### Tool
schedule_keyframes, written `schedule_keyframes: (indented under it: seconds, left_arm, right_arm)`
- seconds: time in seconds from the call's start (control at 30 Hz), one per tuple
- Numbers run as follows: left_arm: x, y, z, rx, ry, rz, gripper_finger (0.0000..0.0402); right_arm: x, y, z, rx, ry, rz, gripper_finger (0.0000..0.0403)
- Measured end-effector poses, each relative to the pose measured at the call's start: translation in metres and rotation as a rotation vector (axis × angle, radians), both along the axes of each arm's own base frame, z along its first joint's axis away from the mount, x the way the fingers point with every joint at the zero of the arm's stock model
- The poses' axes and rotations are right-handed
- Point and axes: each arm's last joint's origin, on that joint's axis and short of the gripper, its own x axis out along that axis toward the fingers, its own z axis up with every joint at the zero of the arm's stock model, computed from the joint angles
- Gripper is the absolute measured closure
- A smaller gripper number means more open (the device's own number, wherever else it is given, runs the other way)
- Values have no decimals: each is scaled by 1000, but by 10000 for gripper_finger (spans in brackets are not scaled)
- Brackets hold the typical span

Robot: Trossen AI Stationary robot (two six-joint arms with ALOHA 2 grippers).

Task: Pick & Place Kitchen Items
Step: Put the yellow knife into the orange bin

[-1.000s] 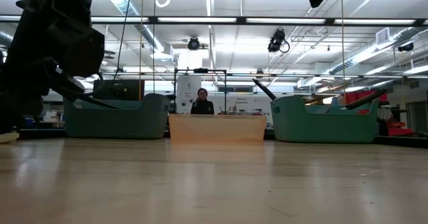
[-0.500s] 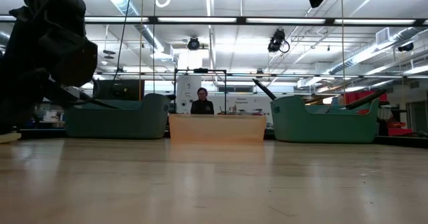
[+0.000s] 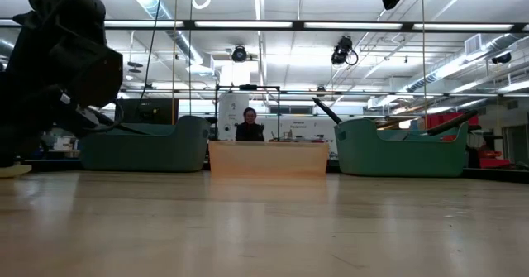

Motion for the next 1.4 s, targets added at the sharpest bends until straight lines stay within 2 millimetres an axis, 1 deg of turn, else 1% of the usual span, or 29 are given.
schedule_keyframes:
  seconds: [0.23,0.5,0.83,1.23,1.4]
  left_arm:
    - [18,-4,9,-22,-99,-3,401]
    - [32,-9,15,-69,-184,17,401]
    - [52,-21,33,-112,-295,-27,401]
    - [63,-33,45,-135,-364,-70,401]
    - [70,-35,56,-146,-384,-96,401]
  right_arm:
    - [0,0,0,-2,-1,0,396]
    - [0,0,0,-7,-1,2,396]
    - [0,0,0,-24,0,11,396]
    - [0,0,0,-23,0,14,396]
    - [0,0,0,-40,0,18,396]
